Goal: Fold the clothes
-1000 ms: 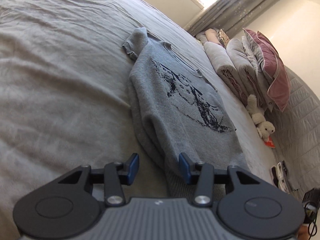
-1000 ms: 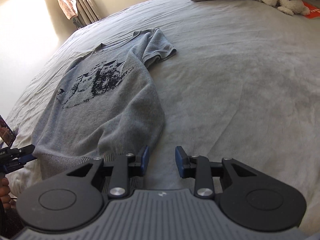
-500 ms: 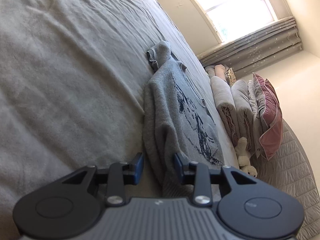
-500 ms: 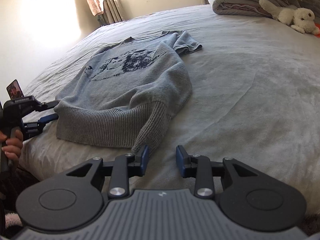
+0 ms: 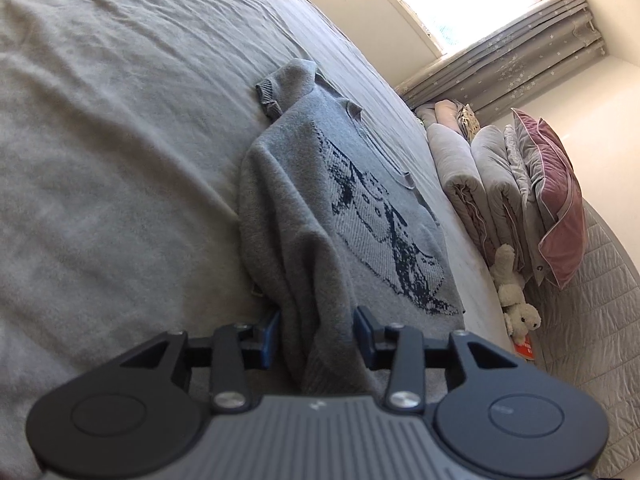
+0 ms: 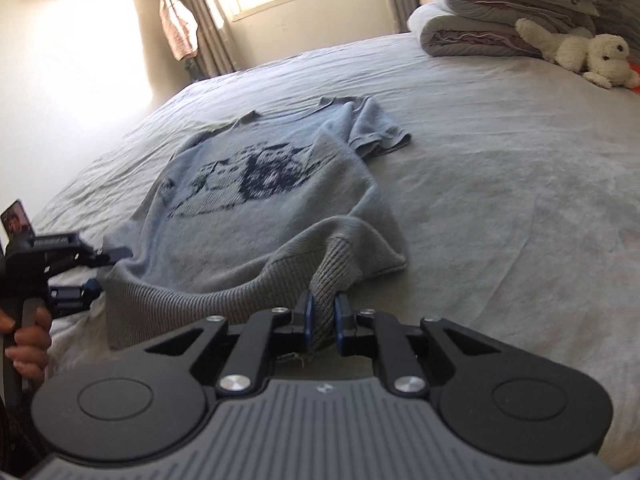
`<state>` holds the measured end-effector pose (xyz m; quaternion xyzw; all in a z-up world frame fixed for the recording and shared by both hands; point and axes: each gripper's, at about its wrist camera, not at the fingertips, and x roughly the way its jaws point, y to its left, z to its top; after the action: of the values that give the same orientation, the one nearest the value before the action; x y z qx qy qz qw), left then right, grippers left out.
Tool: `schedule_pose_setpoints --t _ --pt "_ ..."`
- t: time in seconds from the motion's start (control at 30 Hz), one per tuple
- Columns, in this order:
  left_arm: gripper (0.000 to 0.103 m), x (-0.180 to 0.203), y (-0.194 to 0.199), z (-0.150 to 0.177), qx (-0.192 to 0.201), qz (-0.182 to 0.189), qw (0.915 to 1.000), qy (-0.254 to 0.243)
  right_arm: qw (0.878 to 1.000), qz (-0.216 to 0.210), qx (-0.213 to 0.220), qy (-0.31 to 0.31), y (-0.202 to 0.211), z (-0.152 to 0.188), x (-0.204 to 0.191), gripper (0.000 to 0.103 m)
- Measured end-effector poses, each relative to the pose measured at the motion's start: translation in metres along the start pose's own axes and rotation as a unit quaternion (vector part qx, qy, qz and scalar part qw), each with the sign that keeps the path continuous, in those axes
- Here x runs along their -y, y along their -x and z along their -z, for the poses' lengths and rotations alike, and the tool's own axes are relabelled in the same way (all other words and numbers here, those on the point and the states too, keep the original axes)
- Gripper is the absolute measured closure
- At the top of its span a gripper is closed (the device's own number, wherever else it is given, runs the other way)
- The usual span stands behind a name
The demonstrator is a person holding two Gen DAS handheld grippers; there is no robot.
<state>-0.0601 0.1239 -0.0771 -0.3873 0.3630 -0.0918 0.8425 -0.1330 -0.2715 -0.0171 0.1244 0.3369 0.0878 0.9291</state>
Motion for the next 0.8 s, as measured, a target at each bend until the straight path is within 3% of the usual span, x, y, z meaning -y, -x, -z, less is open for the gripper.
schedule_pose_setpoints --t 0.17,0.33,0.57,0.63,0.67,0.7,0.8 --pt "0.059 -0.011 0.012 0.004 0.006 0.01 0.9998 0.014 0.998 0.047 0.015 -0.034 0.001 -0.029 0.034 0.092" --pt "0.059 -0.016 0.019 0.012 0.011 0.011 0.9998 0.015 0.997 0.078 0.019 -0.022 -0.002 -0.036 0.044 0.093" --pt "0.061 -0.002 0.011 0.017 -0.002 -0.003 0.9999 -0.016 0.996 0.085 -0.004 -0.04 -0.019 -0.035 0.06 0.092" --pt "0.066 0.002 0.006 0.017 -0.009 -0.013 0.9996 -0.021 0.996 0.085 -0.01 -0.035 -0.023 -0.033 0.059 0.092" --pt "0.088 0.004 0.003 0.016 -0.013 -0.018 0.9995 -0.024 0.996 0.086 -0.012 -0.033 -0.024 -0.032 0.058 0.092" --pt "0.094 0.006 0.001 0.016 -0.017 -0.023 0.9992 -0.026 0.996 0.087 -0.013 -0.03 -0.024 -0.032 0.058 0.092" --pt "0.095 0.009 0.016 0.012 0.004 -0.045 0.9986 -0.028 0.996 0.083 -0.011 -0.026 -0.018 -0.034 0.058 0.092"
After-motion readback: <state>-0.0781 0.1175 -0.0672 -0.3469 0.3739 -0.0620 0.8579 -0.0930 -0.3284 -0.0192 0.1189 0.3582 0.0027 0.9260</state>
